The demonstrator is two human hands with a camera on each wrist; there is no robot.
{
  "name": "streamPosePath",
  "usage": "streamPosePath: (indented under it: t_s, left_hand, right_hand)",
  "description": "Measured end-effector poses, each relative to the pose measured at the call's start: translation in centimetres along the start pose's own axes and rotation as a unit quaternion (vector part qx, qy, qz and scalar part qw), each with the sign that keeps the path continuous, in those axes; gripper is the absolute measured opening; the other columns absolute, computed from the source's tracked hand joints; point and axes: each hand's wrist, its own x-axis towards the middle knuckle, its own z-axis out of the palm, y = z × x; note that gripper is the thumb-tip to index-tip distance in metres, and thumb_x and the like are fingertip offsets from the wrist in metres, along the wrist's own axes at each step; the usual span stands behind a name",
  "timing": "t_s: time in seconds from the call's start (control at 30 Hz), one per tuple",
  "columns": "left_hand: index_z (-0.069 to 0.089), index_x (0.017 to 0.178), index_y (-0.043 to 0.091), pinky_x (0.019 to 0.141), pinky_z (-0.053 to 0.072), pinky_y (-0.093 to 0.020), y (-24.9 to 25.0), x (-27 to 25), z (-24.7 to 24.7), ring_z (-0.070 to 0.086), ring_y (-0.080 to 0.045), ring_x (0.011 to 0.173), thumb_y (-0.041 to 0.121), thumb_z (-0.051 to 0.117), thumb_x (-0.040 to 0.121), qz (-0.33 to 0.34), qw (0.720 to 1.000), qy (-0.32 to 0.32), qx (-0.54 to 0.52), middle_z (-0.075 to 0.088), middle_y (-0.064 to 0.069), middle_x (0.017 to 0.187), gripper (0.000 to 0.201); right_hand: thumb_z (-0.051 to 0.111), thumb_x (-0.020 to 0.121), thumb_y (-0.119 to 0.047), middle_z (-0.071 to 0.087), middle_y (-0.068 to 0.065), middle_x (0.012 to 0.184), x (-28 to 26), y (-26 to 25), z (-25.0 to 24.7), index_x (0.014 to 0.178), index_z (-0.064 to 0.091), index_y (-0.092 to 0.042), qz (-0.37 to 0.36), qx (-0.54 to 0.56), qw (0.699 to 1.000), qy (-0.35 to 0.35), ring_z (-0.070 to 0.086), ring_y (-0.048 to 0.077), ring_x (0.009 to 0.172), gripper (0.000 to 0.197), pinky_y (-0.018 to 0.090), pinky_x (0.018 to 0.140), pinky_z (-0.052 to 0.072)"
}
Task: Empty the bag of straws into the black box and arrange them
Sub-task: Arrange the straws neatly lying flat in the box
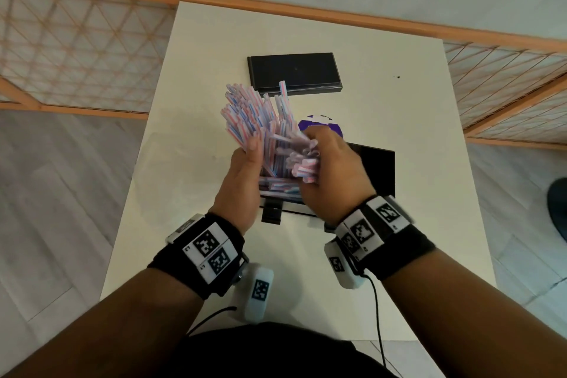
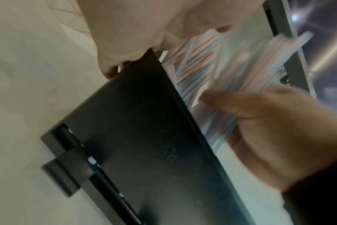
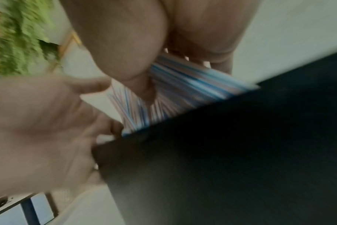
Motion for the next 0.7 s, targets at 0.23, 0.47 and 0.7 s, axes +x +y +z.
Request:
streamPosePath:
  t_s: [0.23,0.47,0.7]
  left_hand:
    - [0.052,0.141,0.018,0.11,0.046,-0.047,0.7,0.4,0.1,0.063,-0.019,0.126,0.083,0.051,0.08,0.052,0.998,0.009,-0.037,0.065,-0.002,0.137,0.089]
    - [0.05,0.135,0.025,0.112,0.044,-0.04,-0.2,0.2,0.5,0.06,0.004,0.113,0.081,0.056,0.073,0.041,0.995,0.005,0.087,0.064,0.022,0.121,0.083]
    - [0.049,0.129,0.031,0.11,0.046,-0.043,-0.3,0.2,0.6,0.062,-0.007,0.118,0.092,0.05,0.067,0.043,0.994,0.01,0.099,0.065,0.018,0.124,0.087]
  right_hand:
    - [0.074,0.061,-0.066,0.052,0.0,0.125,-1.7,1.2,-0.8,0.133,0.042,-0.015,0.019,-0.035,0.999,-0.009,0.049,0.02,0.114,0.094,0.035,0.099,0.043]
    - [0.066,0.074,-0.065,0.056,-0.003,0.099,-2.9,5.3,-2.7,0.107,0.058,-0.02,0.092,-0.131,0.979,-0.13,0.057,0.02,0.091,0.056,0.034,0.081,0.05]
    - [0.045,0.084,-0.056,0.062,-0.004,0.082,-1.9,5.4,-0.5,0.089,0.068,-0.019,0.031,-0.068,0.991,-0.112,0.059,0.019,0.081,0.044,0.036,0.077,0.051]
